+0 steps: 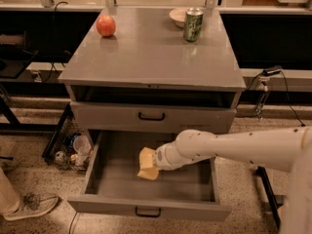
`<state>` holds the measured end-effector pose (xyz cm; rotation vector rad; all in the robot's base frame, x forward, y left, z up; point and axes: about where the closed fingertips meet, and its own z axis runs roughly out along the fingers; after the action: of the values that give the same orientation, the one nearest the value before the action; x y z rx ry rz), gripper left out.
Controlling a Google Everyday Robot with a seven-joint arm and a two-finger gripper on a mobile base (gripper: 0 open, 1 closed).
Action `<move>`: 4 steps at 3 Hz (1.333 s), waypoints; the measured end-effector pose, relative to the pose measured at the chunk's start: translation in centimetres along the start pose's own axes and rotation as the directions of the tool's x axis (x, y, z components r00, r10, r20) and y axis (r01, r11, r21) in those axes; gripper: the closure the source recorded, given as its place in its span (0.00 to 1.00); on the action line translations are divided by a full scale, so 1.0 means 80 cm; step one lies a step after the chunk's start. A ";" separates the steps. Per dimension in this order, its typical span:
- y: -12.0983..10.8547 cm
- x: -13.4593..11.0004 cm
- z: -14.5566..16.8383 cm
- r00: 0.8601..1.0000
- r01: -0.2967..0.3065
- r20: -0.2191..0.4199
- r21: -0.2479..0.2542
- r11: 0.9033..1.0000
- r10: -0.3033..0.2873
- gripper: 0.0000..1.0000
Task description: Pick sponge from middle drawer and place on counter
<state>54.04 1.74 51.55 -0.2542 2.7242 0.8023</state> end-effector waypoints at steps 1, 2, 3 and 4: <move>0.014 0.007 -0.017 0.998 0.065 0.021 -0.041 0.997 -0.064 1.00; 0.014 0.007 -0.017 0.998 0.065 0.021 -0.041 0.997 -0.064 1.00; 0.013 0.011 -0.034 0.995 0.090 0.051 -0.069 0.994 -0.087 1.00; 0.037 0.021 -0.073 0.977 0.188 0.129 -0.138 0.973 -0.170 1.00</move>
Offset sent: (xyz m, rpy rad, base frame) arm -0.0115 0.0016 0.0148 0.0303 -0.0434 0.0550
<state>50.44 0.86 57.20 -0.4637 2.4933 0.9386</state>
